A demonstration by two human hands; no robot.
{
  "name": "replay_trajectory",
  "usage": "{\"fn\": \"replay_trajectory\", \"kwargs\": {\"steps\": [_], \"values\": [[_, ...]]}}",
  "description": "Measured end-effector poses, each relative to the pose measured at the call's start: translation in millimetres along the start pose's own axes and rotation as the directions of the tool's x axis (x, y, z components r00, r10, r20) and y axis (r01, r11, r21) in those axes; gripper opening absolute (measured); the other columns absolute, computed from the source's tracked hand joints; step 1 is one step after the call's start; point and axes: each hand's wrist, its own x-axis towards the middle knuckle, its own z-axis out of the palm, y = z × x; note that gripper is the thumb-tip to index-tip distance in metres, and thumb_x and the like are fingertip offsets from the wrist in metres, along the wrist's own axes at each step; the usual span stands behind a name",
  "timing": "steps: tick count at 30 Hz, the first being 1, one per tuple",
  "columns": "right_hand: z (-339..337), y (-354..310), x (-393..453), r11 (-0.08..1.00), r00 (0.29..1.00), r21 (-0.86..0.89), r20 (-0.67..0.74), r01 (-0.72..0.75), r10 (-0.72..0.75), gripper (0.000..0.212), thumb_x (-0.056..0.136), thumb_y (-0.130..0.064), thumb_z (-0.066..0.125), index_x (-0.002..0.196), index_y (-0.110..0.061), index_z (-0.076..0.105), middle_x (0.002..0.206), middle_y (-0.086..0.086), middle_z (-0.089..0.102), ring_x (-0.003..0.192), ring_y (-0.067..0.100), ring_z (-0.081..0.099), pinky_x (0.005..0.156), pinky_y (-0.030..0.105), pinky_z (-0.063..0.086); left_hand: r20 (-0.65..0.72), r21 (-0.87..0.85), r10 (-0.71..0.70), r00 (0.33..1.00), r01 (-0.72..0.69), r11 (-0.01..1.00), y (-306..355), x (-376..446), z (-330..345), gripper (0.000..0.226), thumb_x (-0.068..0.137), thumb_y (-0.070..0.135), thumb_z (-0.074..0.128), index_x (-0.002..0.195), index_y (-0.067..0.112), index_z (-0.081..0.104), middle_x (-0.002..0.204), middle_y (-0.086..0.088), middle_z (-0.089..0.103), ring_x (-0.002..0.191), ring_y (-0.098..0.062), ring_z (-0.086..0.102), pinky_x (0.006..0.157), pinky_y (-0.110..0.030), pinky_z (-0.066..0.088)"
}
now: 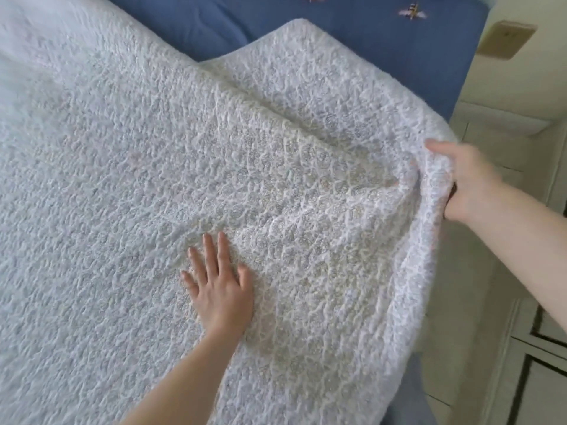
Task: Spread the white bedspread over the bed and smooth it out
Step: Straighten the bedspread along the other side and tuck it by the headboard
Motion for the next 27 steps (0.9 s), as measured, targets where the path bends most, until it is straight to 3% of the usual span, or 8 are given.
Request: {"fn": "replay_trajectory", "kwargs": {"steps": [6, 10, 12, 15, 18, 21, 24, 27], "values": [[11, -31, 9, 0.984, 0.982, -0.177, 0.180, -0.029, 0.061, 0.020, 0.089, -0.025, 0.069, 0.106, -0.015, 0.070, 0.091, 0.007, 0.076, 0.075, 0.023, 0.073, 0.058, 0.037, 0.060, -0.002, -0.105, -0.187, 0.982, 0.186, 0.977, 66, 41, -10, 0.061, 0.100, 0.057, 0.010, 0.151, 0.046, -0.021, 0.162, 0.010, -0.027, 0.149, -0.035, -0.022, 0.118, -0.063, -0.007], [-41, -20, 41, 0.981, 0.960, -0.187, -0.258, 0.057, -0.105, 0.057, 0.080, -0.027, 0.077, 0.126, -0.002, 0.057, 0.123, 0.014, 0.063, 0.097, 0.028, 0.066, 0.085, 0.043, 0.055, 0.020, -0.137, -0.159, 0.987, 0.160, 0.978, 115, 63, -19, 0.061, 0.101, 0.054, 0.013, 0.154, 0.042, -0.015, 0.164, 0.011, -0.022, 0.149, -0.035, -0.023, 0.119, -0.063, -0.006], [-53, -8, 41, 0.962, 0.938, -0.271, -0.331, 0.014, -0.107, 0.063, 0.080, -0.033, 0.077, 0.127, 0.001, 0.053, 0.120, 0.012, 0.060, 0.103, 0.027, 0.062, 0.085, 0.040, 0.052, 0.041, -0.136, -0.087, 0.995, 0.092, 0.986, 143, 66, -22, 0.061, 0.101, 0.055, 0.013, 0.155, 0.042, -0.015, 0.163, 0.011, -0.025, 0.148, -0.033, -0.026, 0.119, -0.061, -0.009], [-46, -21, 33, 0.994, 0.992, -0.106, -0.125, -0.030, 0.017, 0.042, 0.087, -0.025, 0.069, 0.124, -0.007, 0.060, 0.105, 0.011, 0.069, 0.084, 0.027, 0.068, 0.067, 0.034, 0.054, 0.090, -0.128, 0.010, 0.996, 0.002, 0.992, 179, 67, -24, 0.064, 0.101, 0.059, 0.012, 0.154, 0.041, -0.018, 0.160, 0.011, -0.030, 0.147, -0.029, -0.031, 0.119, -0.059, -0.012], [-47, -79, 36, 0.958, 0.984, 0.262, 0.161, -0.117, 0.076, 0.054, 0.088, -0.057, 0.058, 0.112, -0.010, 0.068, 0.100, 0.014, 0.075, 0.088, 0.032, 0.074, 0.074, 0.046, 0.053, 0.053, -0.093, 0.031, 0.998, -0.026, 0.995, 200, 70, -14, 0.068, 0.097, 0.065, 0.006, 0.152, 0.039, -0.024, 0.159, 0.012, -0.034, 0.146, -0.027, -0.032, 0.119, -0.059, -0.012], [-19, -112, 37, 0.982, 0.926, -0.028, 0.328, -0.186, 0.185, 0.051, 0.091, -0.054, 0.057, 0.110, -0.008, 0.069, 0.107, 0.013, 0.074, 0.092, 0.031, 0.073, 0.081, 0.047, 0.056, 0.016, -0.036, 0.001, 1.000, 0.000, 0.999, 202, 71, -8, 0.072, 0.089, 0.069, -0.006, 0.151, 0.039, -0.025, 0.159, 0.011, -0.033, 0.147, -0.027, -0.029, 0.120, -0.059, -0.009], [-21, -128, 38, 0.980, 0.858, -0.189, 0.512, 0.059, 0.047, 0.029, 0.098, -0.021, 0.051, 0.114, -0.002, 0.066, 0.113, 0.013, 0.071, 0.102, 0.026, 0.070, 0.092, 0.047, 0.054, -0.011, -0.020, 0.004, 1.000, -0.004, 1.000, 200, 69, -6, 0.070, 0.091, 0.067, -0.003, 0.152, 0.040, -0.023, 0.161, 0.011, -0.030, 0.149, -0.026, -0.026, 0.121, -0.058, -0.007], [-77, -142, 74, 0.963, 0.952, -0.020, 0.157, 0.270, -0.263, 0.027, 0.095, -0.014, 0.055, 0.116, -0.003, 0.066, 0.098, 0.011, 0.070, 0.074, 0.016, 0.070, 0.082, 0.038, 0.059, 0.013, -0.011, -0.019, 1.000, 0.019, 1.000, 204, 70, -10, 0.067, 0.096, 0.061, 0.007, 0.153, 0.039, -0.022, 0.162, 0.009, -0.027, 0.149, -0.028, -0.024, 0.121, -0.058, -0.008]]}}
